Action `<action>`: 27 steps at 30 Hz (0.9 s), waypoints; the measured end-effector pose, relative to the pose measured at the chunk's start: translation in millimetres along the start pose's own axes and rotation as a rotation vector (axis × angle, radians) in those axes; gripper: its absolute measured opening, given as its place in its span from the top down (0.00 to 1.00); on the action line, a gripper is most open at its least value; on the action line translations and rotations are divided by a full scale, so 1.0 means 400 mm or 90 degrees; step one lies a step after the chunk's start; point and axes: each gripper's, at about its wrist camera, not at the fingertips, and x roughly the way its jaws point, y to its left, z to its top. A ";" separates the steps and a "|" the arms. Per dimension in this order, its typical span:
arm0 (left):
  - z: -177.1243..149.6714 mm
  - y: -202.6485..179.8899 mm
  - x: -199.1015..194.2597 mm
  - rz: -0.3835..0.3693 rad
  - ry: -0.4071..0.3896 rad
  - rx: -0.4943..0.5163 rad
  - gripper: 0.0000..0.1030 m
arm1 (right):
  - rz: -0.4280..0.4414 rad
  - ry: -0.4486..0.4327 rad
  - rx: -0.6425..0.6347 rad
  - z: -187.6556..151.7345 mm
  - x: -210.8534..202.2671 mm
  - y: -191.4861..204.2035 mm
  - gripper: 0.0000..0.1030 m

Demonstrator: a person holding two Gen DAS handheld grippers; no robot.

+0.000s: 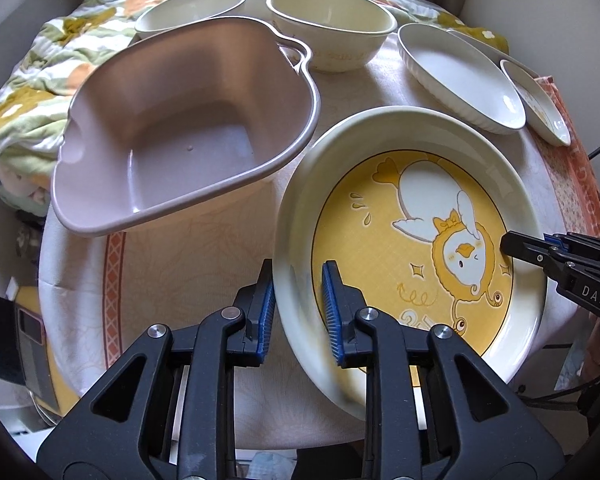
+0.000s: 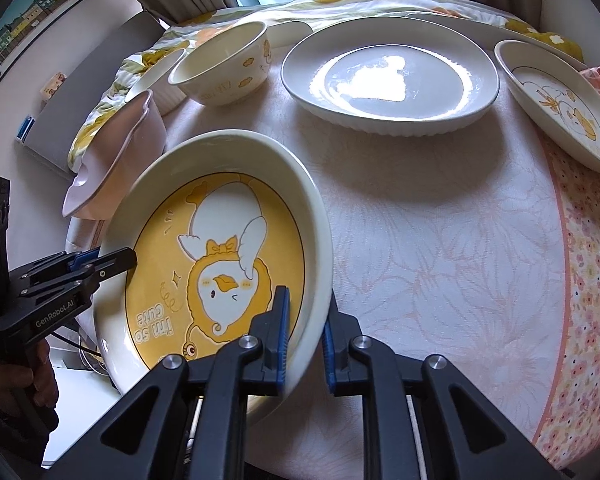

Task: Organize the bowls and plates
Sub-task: 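Lift the yellow duck plate with both tools and carry it toward the pink basin, then reach both tools to the plain white plate rim and close them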

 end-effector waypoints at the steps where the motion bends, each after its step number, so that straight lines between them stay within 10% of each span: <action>1: 0.000 -0.002 0.000 0.006 0.000 0.005 0.76 | 0.000 0.001 0.004 0.001 0.000 0.000 0.86; 6: -0.009 -0.016 -0.024 0.045 -0.035 0.031 0.13 | -0.022 -0.005 0.009 0.003 -0.005 -0.004 0.86; 9: -0.015 -0.017 -0.041 0.053 -0.040 0.035 0.13 | -0.030 -0.009 0.023 -0.002 -0.012 -0.015 0.75; 13: -0.023 -0.014 -0.086 0.057 -0.041 0.023 0.13 | -0.034 -0.023 0.044 -0.011 -0.048 -0.032 0.06; 14: -0.024 -0.014 -0.108 0.061 -0.047 0.018 0.13 | -0.038 -0.034 0.045 -0.011 -0.067 -0.033 0.02; 27: 0.133 -0.064 -0.429 -0.027 -0.247 -0.035 0.00 | -0.095 -0.268 -0.065 0.119 -0.498 -0.011 0.01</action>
